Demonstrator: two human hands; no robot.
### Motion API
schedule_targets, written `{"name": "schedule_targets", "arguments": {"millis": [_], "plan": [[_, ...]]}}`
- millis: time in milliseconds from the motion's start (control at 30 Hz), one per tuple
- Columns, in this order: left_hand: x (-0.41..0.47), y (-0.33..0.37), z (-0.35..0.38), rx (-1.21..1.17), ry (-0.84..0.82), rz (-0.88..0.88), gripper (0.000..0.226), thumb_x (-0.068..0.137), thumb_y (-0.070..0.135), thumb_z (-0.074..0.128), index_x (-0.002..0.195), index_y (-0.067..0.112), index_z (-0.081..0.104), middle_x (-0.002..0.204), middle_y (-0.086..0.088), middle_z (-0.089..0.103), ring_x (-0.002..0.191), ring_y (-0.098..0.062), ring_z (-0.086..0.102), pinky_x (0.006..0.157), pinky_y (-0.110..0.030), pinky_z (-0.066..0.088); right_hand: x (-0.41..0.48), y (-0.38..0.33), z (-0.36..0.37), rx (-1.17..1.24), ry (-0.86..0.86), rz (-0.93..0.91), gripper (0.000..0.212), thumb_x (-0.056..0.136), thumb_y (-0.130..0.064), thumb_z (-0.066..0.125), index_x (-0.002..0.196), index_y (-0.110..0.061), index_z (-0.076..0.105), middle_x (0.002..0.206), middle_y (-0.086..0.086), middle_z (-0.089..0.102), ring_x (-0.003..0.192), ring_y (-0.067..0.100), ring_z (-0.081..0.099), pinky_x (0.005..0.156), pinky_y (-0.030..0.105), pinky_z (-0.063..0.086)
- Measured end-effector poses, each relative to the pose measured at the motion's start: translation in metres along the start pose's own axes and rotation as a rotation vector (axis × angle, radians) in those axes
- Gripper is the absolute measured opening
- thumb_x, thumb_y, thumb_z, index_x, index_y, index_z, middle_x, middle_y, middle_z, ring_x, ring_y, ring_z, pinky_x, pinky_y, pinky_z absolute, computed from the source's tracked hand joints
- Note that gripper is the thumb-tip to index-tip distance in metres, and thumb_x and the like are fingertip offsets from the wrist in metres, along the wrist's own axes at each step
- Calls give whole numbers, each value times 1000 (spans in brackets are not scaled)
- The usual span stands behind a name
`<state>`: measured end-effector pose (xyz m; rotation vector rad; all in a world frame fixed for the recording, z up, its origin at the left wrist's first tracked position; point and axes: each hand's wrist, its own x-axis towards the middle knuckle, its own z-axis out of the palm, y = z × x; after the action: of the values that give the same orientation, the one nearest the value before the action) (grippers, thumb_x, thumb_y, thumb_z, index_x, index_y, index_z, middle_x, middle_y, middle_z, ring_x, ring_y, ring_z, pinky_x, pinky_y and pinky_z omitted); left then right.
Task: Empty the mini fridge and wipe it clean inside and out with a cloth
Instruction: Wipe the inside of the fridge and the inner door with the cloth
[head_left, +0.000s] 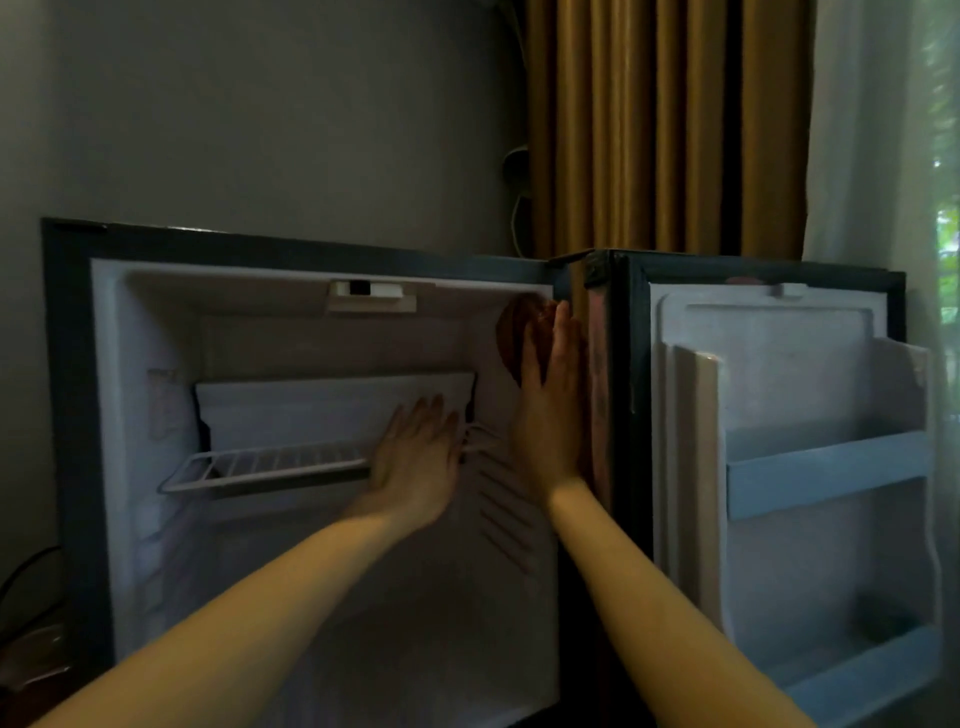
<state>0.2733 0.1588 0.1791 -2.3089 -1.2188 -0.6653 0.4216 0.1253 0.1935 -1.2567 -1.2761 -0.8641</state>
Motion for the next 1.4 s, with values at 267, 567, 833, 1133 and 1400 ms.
{"name": "schedule_targets", "arguments": {"millis": [267,567,833,1133,1400], "plan": [[-5,-1,3,74,8,30,50,105,28,14,154,16,11,162,-6,9,148,-23,11,119,-35,2,-79,0,-3,55,-11,24,43,103,-42,37,139,-57,19,140,-37,39,126,-18,37,108,17,36],[-11,1,5,38,14,38,51,103,28,11,150,19,26,158,-3,24,144,-22,22,118,-32,3,-23,3,0,-122,-23,-30,75,84,-12,56,152,-8,23,159,18,15,147,36,10,119,51,12],[-22,-4,-4,29,-62,109,60,96,34,14,151,12,19,158,-9,21,147,-27,11,118,-34,-4,5,-1,4,-98,-42,112,82,87,7,49,154,-17,7,161,15,6,148,33,6,119,53,15],[-34,-2,-7,111,-83,72,80,91,29,50,153,8,3,161,-8,5,149,-26,-4,119,-37,-11,-143,3,11,-14,-109,232,66,101,-35,42,150,-41,-2,153,-23,1,144,5,8,115,13,5],[-59,5,-4,69,-108,36,94,91,26,52,151,9,-18,158,-7,-24,145,-24,-23,118,-38,-15,-268,10,12,-231,-401,349,112,73,7,73,155,-18,1,156,16,18,135,39,37,100,53,45]]}}
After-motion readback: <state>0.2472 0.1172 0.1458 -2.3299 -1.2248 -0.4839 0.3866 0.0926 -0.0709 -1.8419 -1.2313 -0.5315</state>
